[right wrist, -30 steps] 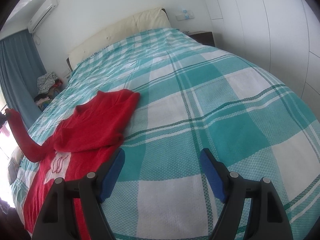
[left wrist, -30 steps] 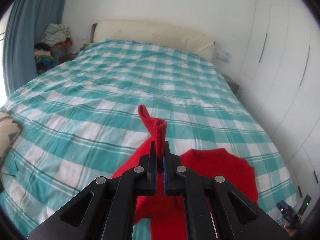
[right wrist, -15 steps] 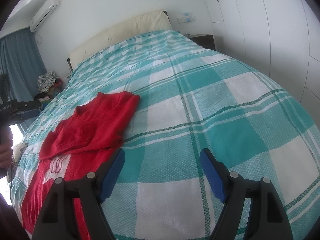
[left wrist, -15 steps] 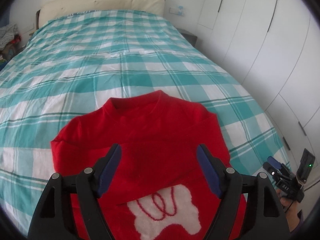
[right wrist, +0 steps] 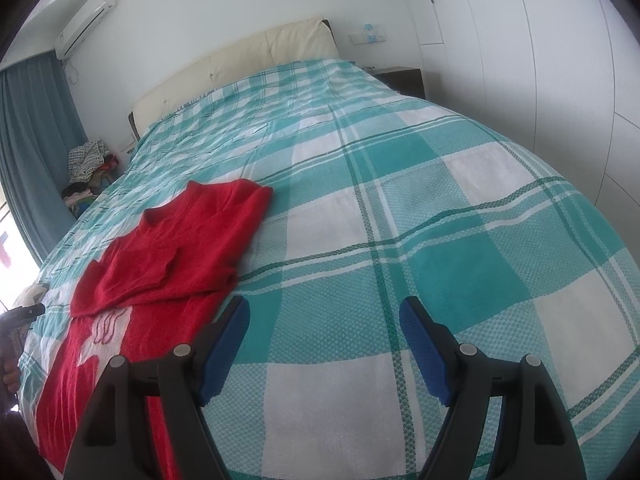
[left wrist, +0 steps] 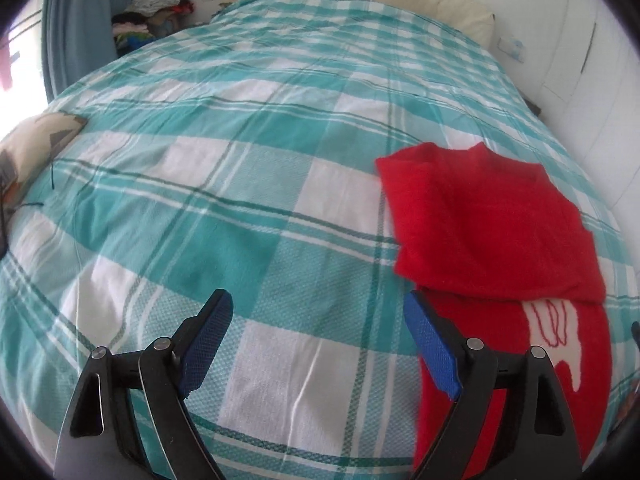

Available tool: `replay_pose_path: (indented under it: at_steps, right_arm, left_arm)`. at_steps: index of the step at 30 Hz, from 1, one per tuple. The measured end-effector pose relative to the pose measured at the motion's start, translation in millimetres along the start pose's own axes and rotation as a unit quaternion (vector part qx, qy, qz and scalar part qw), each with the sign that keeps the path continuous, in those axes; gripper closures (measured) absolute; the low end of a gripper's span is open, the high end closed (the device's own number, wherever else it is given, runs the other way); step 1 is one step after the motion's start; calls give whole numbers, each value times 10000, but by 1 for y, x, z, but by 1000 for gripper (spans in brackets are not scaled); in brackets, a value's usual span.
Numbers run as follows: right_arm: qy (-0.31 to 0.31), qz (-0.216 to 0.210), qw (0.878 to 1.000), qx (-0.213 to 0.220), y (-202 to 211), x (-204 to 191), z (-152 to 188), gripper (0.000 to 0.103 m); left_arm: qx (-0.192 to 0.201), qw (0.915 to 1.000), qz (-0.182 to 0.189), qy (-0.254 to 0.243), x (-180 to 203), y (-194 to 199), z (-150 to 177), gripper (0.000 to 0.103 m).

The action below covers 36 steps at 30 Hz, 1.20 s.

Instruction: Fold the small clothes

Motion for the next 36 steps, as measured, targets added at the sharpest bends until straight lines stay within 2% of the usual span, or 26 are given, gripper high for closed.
replay_pose_path:
  at_steps: [3,6,10,26,36]
  right_arm:
    - [367,231,9990,47,-1,-5,3,26]
    - [681,403,9969,37,-4,-9,8,26]
    - [614,476,9970,-69,-11,-6,15,26]
    - [340,524,9973,-382,-25,5,24,26]
    - [348,536,9972,-393,-26,5,24,25]
  left_arm:
    - [130,9994,25,326,-14,-8,12,14]
    - [132,9989,-144,426,-23,-18,23,14]
    - [160,9981,-85,588,-26,-19,20,13]
    - [-8,9989,-424,208,-20,-31,28,8]
    - [-25,9988,-448,183,-20,-32,29,7]
Point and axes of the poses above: each gripper's, at about its wrist camera, not at the fingertips, and y roughly against the way its jaws point, x to its right, z to its underside, the point moved 8 cm from there along -y, roughly the way its jaws point, and after that the axes turned 3 degrees about x, right-handed, at the moved point
